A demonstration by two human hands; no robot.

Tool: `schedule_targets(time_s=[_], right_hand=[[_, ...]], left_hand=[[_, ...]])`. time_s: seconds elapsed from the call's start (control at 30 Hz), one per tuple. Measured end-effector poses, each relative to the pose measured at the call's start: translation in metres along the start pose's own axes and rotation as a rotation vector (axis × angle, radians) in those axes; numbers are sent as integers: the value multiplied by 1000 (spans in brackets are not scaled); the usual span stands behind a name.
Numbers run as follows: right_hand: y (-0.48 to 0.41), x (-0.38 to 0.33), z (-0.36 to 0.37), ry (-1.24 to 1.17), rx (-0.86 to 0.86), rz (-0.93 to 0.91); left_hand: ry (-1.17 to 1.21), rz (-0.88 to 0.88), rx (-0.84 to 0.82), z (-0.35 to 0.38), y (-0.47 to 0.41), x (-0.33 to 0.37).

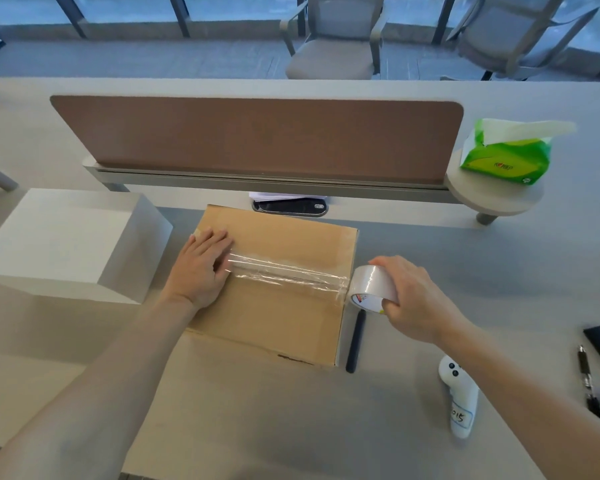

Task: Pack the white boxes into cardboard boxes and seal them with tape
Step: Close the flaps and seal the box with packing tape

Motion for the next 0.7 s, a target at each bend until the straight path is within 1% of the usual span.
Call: schedule_targets(time_s=[0.17,0.33,0.53,0.7], right_hand=[[3,5,10,-81,84,11],[2,11,24,-220,202,110],[-1,12,31,-395,250,183],[-3,12,36,-418,318,190]], left_hand=[[1,-7,2,-1,-1,1],[4,-2,5,0,-1,2],[0,79,41,-2,1,2],[-72,84,-53,1,2,1]])
Point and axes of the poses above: each hand's wrist, its own y-axis away from the middle knuckle, its own z-axis out of the palm, x = y × z, the point moved 4 cm from there along -y, towards the middle knuckle, and after that the axes turned 14 degrees about z, right-handed, at the moved point
